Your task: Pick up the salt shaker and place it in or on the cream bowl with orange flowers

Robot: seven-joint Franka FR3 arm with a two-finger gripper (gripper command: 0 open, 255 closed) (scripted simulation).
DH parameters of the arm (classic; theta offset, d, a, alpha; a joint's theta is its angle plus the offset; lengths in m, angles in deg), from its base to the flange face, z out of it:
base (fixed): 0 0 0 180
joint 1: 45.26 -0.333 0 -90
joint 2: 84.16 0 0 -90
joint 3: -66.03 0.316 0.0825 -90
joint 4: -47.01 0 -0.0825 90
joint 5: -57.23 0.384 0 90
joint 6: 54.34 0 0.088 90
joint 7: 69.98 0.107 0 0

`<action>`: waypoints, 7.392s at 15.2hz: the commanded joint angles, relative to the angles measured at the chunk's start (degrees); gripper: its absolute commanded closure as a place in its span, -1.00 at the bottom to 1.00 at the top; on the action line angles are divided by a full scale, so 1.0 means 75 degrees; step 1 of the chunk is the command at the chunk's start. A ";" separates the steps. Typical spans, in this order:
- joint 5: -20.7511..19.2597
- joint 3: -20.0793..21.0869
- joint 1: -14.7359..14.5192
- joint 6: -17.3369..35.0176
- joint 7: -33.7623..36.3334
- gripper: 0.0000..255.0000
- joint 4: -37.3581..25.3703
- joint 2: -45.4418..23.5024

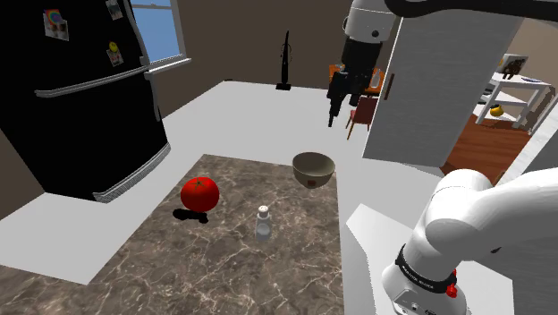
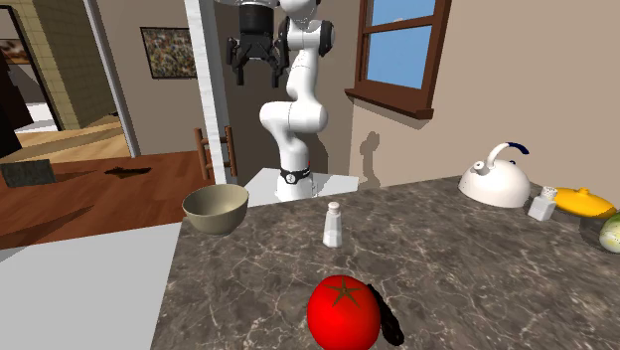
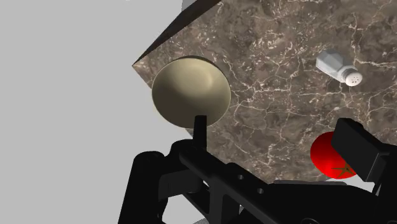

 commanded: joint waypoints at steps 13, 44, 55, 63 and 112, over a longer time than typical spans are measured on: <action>0.0744 0.1575 -0.0530 0.2891 0.1291 -1.00 0.1919 -0.0552; 0.0053 0.4050 -0.0069 0.7272 0.3542 1.00 0.2489 -0.4008; 0.0213 0.3929 -0.0169 0.6911 0.3379 1.00 0.2354 -0.3761; 0.0473 0.3652 -0.0345 0.5964 0.3061 1.00 0.1918 -0.3215; -0.0349 -0.0647 0.0818 0.3815 -0.1793 1.00 0.0872 -0.1992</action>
